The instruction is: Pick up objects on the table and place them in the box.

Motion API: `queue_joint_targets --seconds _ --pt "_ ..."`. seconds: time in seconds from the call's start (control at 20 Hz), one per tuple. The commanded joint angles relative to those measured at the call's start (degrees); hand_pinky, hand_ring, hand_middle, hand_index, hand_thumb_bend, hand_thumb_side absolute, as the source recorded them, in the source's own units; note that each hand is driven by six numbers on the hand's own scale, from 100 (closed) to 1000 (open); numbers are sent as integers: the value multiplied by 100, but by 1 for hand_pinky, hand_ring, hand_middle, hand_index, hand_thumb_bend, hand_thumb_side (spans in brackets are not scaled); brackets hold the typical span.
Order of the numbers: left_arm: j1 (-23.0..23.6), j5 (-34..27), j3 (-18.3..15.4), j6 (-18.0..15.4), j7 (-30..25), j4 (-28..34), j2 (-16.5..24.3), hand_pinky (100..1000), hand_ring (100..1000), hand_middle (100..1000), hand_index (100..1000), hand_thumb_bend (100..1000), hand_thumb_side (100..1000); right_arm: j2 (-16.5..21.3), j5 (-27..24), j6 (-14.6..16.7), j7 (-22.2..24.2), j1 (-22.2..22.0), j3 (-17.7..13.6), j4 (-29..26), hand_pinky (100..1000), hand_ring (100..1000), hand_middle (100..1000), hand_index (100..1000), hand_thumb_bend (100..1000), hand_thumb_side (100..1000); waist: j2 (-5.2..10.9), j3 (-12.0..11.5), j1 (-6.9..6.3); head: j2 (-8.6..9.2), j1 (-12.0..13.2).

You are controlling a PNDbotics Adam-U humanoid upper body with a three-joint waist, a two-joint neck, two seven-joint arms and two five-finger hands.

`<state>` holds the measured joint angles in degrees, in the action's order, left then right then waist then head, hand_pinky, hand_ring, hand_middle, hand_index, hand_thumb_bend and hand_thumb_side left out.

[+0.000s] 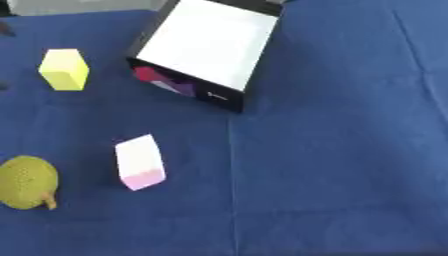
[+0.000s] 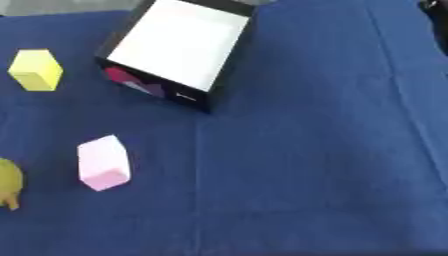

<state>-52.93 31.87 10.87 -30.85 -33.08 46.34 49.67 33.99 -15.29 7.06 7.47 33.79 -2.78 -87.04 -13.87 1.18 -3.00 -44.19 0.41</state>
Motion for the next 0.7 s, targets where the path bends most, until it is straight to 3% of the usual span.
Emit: queue_joint_targets --seconds 0.05,0.4,0.5,0.6,0.7 --pt "-223 -84 43 -1719 -1826 -9 18 931 876 888 914 464 224 78 34 2 18 110 -30 -44 1000 1000 1000 918 100 470 7 11 13 8 19" --pt "-498 103 110 -1799 -1888 -187 -266 933 883 895 916 482 234 37 26 -11 39 136 -19 -50 1000 1000 1000 918 100 470 3 54 11 8 39" --pt "-513 229 82 -1799 -1882 -218 -266 937 894 906 917 547 200 38 28 -17 35 127 -26 -48 1000 1000 1000 918 100 470 -1 60 -5 8 48" --pt "-517 443 23 -1767 -1803 -236 -255 942 904 910 911 627 109 34 36 -28 32 117 -30 -44 1000 1000 1000 918 100 470 -9 65 -19 8 52" --pt "-513 704 -42 -1718 -1638 -285 -253 948 914 914 910 670 100 30 46 -36 33 110 -33 -44 1000 1000 1000 918 100 470 -22 73 -30 8 55"
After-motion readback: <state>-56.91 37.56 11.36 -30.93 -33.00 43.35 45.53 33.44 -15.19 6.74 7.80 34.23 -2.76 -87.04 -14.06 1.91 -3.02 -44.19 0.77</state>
